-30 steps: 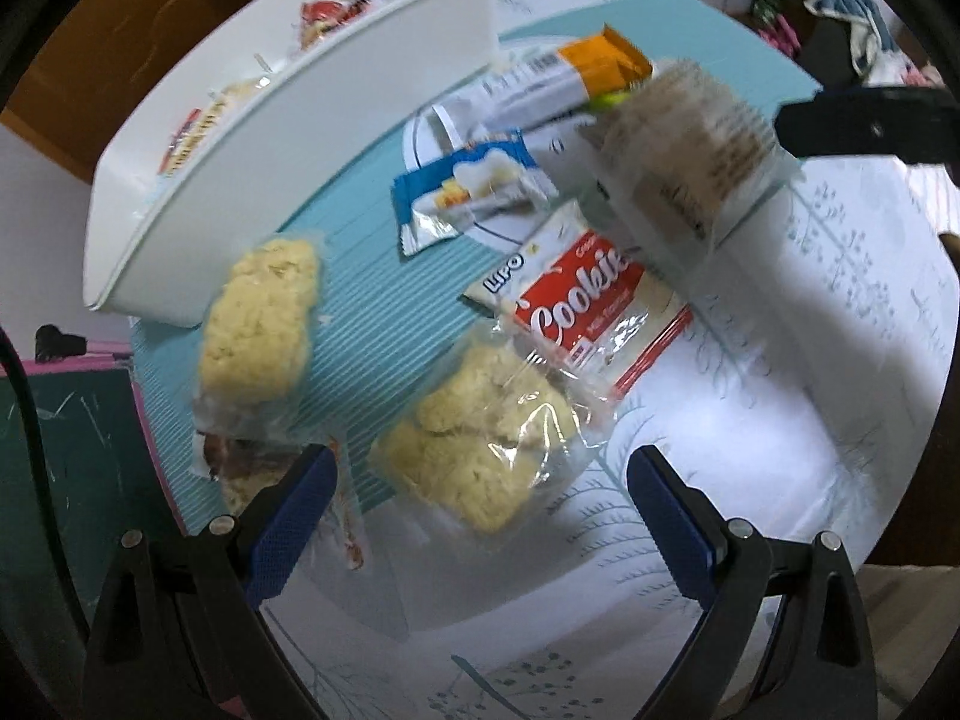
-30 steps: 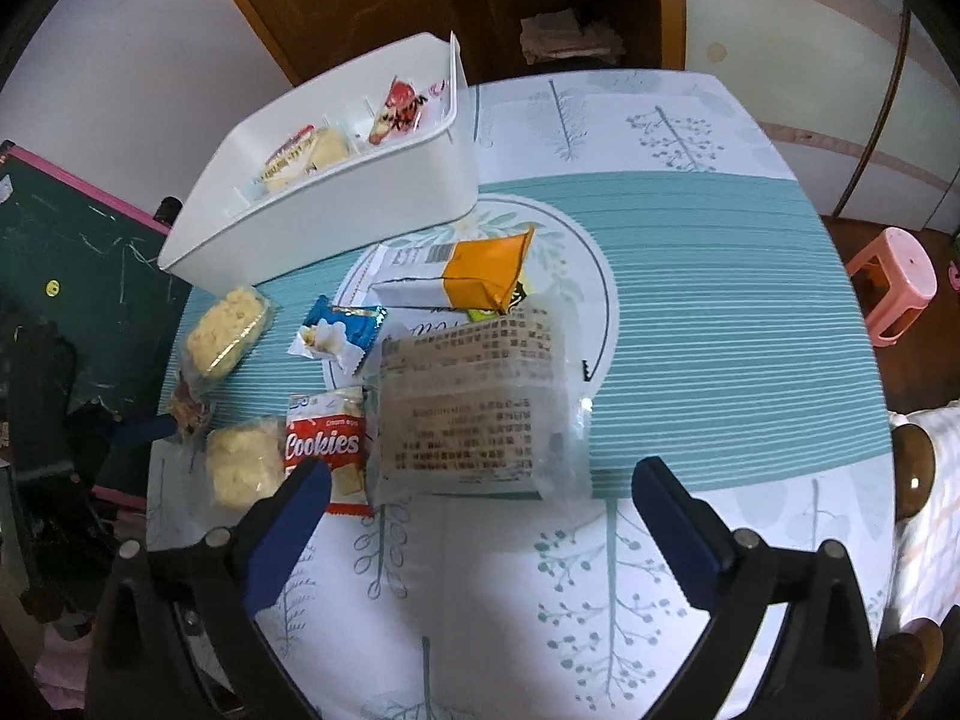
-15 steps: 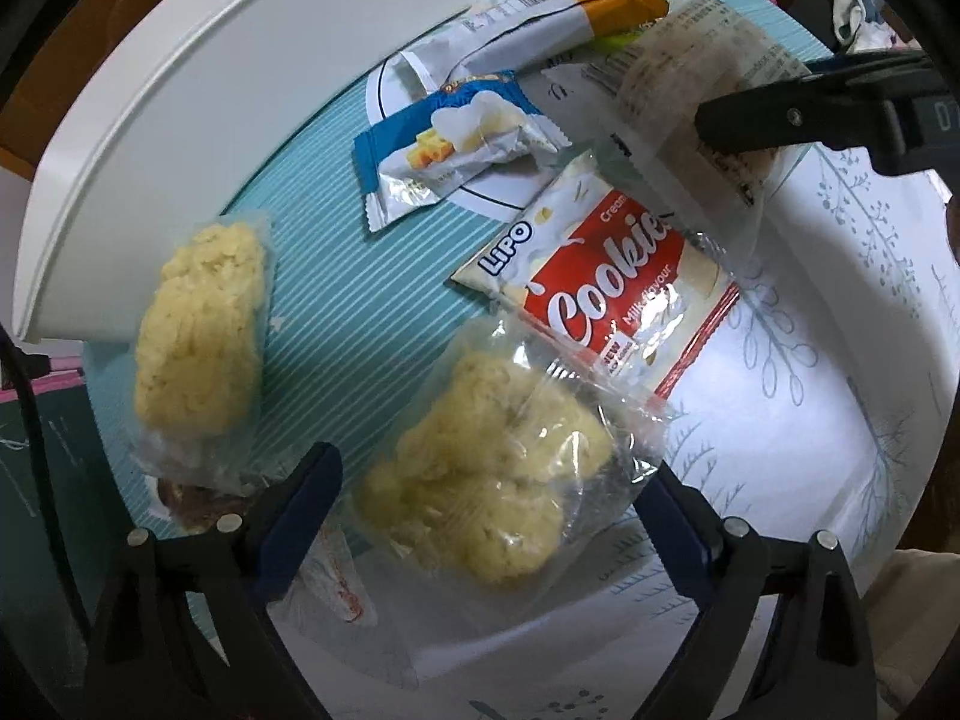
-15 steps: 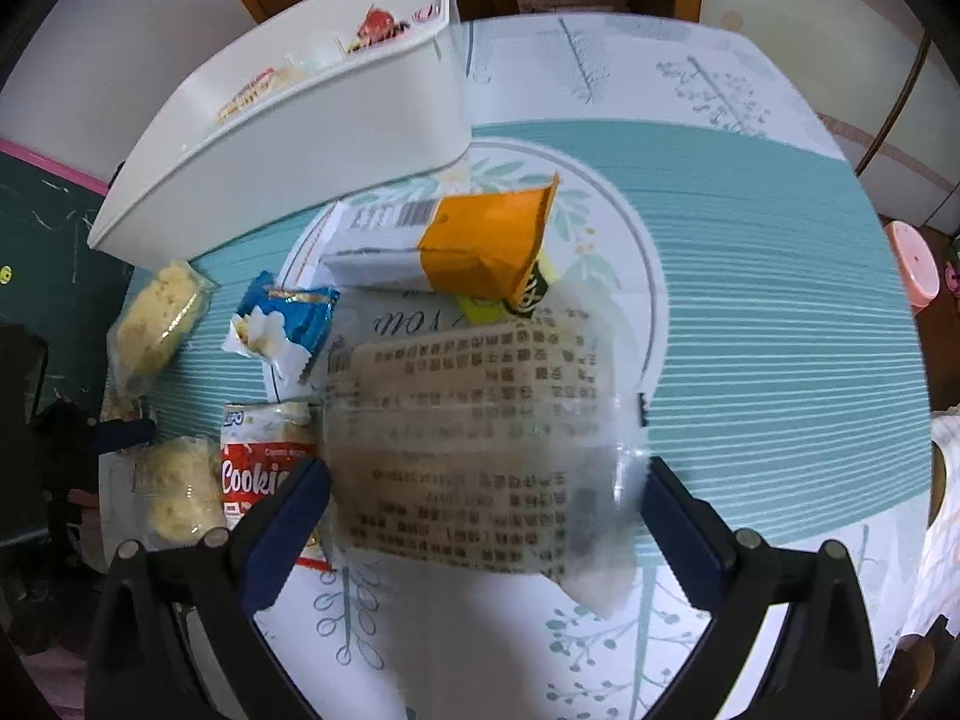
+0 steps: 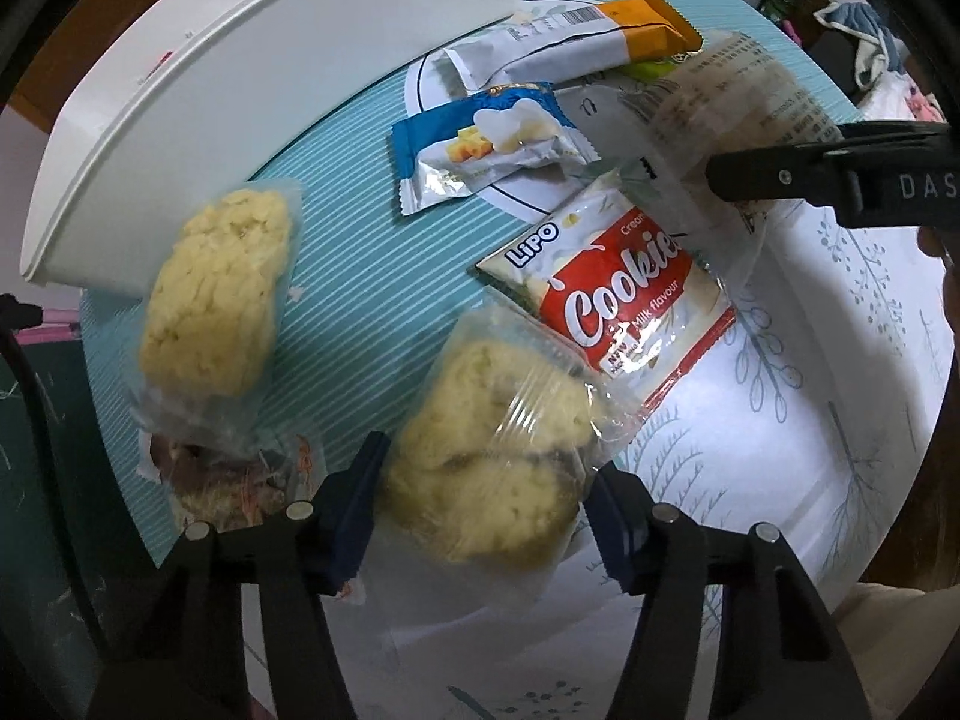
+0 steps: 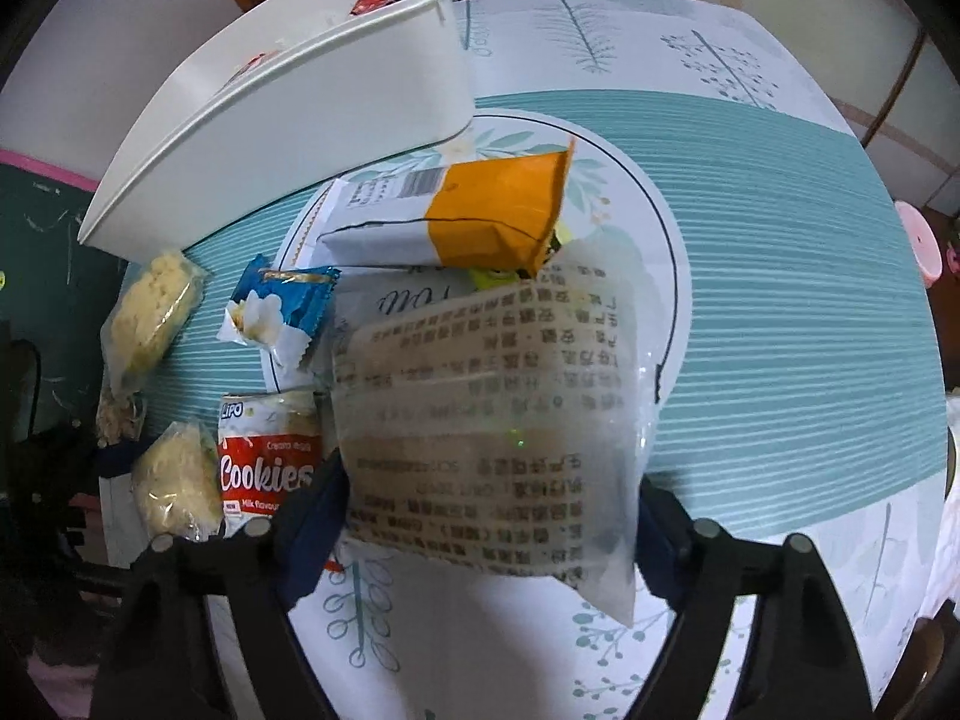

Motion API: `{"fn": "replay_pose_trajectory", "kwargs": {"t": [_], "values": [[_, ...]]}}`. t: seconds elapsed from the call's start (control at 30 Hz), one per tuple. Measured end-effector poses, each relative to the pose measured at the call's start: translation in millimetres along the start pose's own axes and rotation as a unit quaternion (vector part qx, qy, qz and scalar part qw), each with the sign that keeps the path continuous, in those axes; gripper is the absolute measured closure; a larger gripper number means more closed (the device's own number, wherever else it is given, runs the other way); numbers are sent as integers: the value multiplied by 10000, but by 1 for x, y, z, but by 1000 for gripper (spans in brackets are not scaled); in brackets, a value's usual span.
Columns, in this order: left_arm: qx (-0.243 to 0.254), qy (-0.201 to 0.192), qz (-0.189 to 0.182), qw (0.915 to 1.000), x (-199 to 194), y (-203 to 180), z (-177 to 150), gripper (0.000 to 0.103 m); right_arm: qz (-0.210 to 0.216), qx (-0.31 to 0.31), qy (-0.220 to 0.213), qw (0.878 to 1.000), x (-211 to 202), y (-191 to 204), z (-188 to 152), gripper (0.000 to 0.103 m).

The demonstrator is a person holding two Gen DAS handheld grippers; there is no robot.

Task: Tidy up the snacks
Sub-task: 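Grasp the yellow cake pack with left gripper while right grasps large clear bag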

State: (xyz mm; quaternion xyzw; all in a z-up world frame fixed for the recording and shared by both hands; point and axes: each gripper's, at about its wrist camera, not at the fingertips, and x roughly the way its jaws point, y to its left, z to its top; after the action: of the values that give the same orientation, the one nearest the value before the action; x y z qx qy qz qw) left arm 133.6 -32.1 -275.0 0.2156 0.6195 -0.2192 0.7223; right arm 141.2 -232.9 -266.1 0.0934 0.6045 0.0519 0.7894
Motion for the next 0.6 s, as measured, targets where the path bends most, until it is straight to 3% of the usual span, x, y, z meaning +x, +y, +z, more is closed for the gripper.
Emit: {"fn": "replay_pose_trajectory", "kwargs": {"t": [0.37, 0.6], "values": [[-545, -265, 15, 9982, -39, -6, -12, 43, -180, 40, 95, 9998, -19, -5, -31, 22], [-974, -530, -70, 9938, -79, -25, -12, 44, -262, -200, -173, 9993, -53, -7, -56, 22]]}}
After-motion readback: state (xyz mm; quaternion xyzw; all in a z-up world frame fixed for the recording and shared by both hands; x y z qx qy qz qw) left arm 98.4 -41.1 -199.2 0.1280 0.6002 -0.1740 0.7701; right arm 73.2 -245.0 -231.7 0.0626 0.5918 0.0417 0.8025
